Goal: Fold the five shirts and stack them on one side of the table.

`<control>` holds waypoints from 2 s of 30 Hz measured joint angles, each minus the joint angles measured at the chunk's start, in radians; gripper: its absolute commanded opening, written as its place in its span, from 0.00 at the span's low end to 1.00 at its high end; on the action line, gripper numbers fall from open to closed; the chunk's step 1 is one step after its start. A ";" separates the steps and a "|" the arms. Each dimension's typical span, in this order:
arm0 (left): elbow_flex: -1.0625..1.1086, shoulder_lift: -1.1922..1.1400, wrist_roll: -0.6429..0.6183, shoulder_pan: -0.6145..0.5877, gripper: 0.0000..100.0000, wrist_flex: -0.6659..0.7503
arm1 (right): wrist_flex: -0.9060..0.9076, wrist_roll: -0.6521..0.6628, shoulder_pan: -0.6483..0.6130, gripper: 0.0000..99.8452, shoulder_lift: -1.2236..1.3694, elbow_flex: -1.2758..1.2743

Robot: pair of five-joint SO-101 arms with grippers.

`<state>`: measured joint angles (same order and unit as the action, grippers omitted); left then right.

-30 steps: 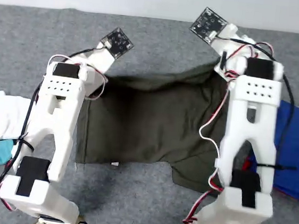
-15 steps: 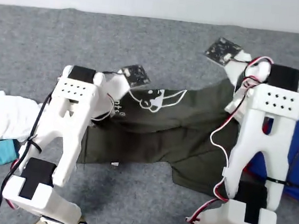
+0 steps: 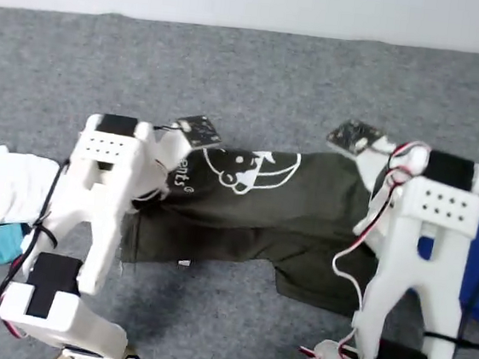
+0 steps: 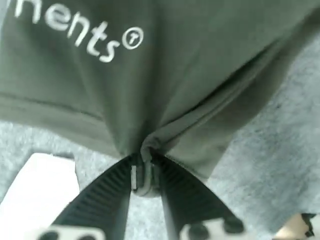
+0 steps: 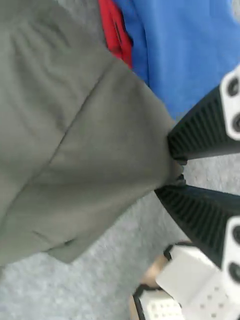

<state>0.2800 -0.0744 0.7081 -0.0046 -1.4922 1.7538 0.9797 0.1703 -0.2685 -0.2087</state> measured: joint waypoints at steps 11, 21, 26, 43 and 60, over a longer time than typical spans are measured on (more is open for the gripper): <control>0.028 0.002 0.078 -0.018 0.05 -0.081 | -0.011 0.000 0.026 0.02 -0.051 -0.086; 0.066 0.002 0.166 -0.081 0.12 -0.091 | 0.000 0.006 0.071 0.19 -0.091 -0.087; 0.066 0.002 0.184 -0.094 0.13 -0.138 | 0.000 0.014 0.087 0.19 -0.164 -0.087; 0.006 0.242 0.195 -0.048 0.17 -0.230 | -0.115 -0.018 0.089 0.17 -0.178 -0.087; 0.242 0.336 -0.334 -0.048 0.01 0.344 | -0.595 -0.358 -0.097 0.01 0.157 -0.101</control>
<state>0.5224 0.2616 0.3736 -0.0522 -1.1485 1.1584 0.6222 0.0736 -0.1120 -0.3099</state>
